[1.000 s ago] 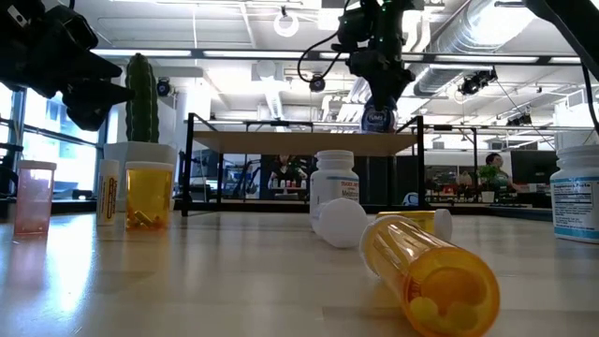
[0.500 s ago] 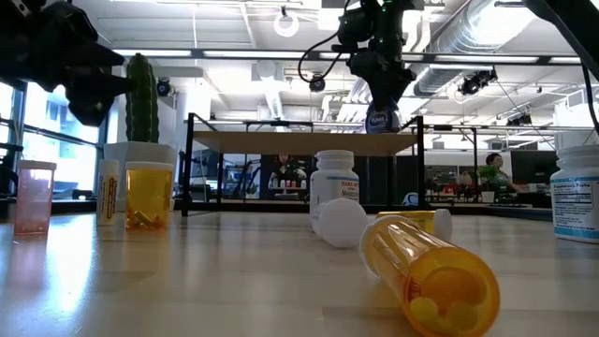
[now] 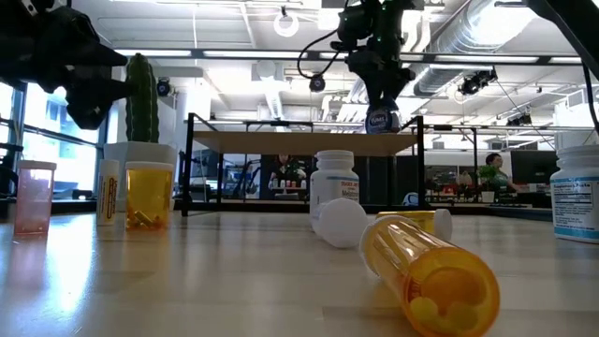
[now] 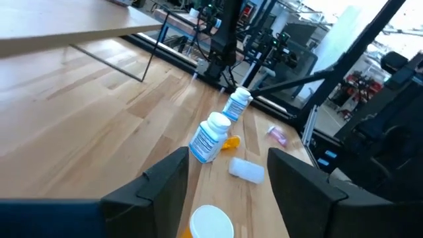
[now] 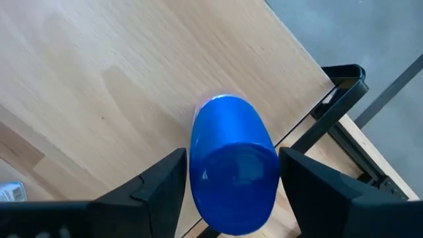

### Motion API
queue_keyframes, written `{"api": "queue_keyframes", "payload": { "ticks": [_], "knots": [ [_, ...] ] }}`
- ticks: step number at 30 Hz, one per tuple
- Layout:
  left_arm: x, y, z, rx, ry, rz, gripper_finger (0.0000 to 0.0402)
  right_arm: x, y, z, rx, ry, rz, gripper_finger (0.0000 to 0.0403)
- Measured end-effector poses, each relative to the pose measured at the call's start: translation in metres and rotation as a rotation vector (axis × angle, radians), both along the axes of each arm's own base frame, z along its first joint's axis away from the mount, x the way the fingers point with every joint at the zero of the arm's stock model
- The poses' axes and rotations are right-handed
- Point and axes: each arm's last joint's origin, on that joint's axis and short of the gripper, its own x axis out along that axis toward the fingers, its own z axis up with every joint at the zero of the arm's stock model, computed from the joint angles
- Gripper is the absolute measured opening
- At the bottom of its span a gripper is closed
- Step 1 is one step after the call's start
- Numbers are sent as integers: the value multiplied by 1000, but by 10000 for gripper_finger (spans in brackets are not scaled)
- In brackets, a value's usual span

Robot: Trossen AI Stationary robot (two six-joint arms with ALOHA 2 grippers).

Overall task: Pick and place medicine bottles onto shelf by color
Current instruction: Put the dark blue pill bottle on the shelf, then put the light yellow pill bottle on the shelf

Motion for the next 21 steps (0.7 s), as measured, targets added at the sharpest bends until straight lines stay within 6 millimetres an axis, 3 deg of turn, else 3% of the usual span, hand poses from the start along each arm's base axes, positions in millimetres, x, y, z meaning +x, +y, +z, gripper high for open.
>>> {"api": "queue_keyframes", "payload": {
  "ticks": [5,12,21],
  "knots": [
    [0,0,0,-106,-19,24,218,-1,1,17,-35,-55,-14,229],
    [1,0,6,-159,-87,35,208,-7,6,55,-115,-178,-30,229],
    [0,0,19,-21,-180,-1,200,-19,17,70,-111,-225,-14,229]
  ]
}}
